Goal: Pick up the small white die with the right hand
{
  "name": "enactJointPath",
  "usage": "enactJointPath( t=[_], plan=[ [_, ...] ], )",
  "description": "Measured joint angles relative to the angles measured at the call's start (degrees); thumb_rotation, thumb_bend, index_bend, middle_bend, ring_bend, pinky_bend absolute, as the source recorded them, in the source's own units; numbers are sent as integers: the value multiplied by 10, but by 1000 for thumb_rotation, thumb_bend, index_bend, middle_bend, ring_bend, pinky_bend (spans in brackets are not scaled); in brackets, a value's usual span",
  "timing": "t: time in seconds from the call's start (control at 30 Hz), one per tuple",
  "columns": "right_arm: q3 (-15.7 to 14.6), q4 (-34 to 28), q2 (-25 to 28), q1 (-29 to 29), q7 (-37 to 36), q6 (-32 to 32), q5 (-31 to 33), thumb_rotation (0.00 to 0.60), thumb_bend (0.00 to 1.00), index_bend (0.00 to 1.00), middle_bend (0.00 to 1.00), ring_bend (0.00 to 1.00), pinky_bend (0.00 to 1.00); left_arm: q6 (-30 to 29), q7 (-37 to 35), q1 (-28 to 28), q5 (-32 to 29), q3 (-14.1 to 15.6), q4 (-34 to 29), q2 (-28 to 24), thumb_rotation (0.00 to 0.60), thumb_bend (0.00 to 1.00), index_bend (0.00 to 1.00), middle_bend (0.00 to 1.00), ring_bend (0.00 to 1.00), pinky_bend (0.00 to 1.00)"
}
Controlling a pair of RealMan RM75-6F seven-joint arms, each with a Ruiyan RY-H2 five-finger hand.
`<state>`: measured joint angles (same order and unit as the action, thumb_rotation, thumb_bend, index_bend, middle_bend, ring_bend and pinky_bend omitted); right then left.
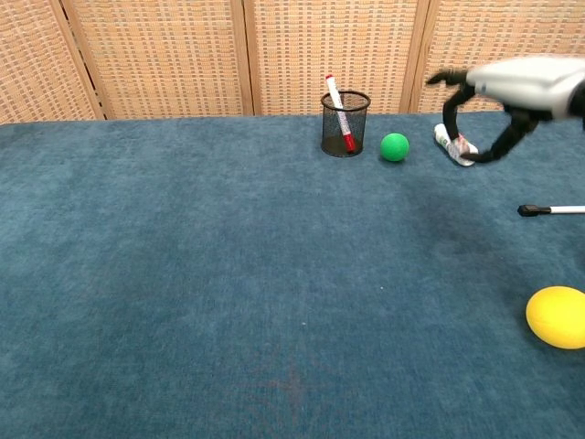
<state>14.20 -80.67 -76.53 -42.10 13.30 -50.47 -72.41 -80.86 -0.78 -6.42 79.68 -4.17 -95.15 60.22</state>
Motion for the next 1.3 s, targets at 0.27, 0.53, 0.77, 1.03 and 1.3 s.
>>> enactJointPath(
  t=[0.27, 0.53, 0.77, 1.03, 1.3],
  plan=[
    [52, -139, 92, -21, 128, -24, 112, 600, 408, 267, 4, 0, 0, -2, -6, 1, 4, 2, -1, -3, 600, 0, 0, 0, 0, 0],
    [56, -191, 106, -37, 214, -67, 204, 600, 234, 0, 0, 0, 0, 0, -13, 1, 4, 2, 0, -6, 600, 0, 0, 0, 0, 0],
    [44, -223, 123, -22, 208, -105, 198, 600, 234, 0, 0, 0, 0, 0, -18, 2, 8, 3, 0, -8, 600, 0, 0, 0, 0, 0],
    [4, -228, 151, 62, 105, -174, 90, 600, 31, 0, 0, 0, 0, -10, -28, 6, 19, 7, -1, -12, 600, 0, 0, 0, 0, 0],
    [-89, -133, 125, 212, -73, -333, -66, 600, 0, 0, 0, 0, 0, -23, -26, 12, 30, 11, -2, -10, 600, 0, 0, 0, 0, 0]
  ],
)
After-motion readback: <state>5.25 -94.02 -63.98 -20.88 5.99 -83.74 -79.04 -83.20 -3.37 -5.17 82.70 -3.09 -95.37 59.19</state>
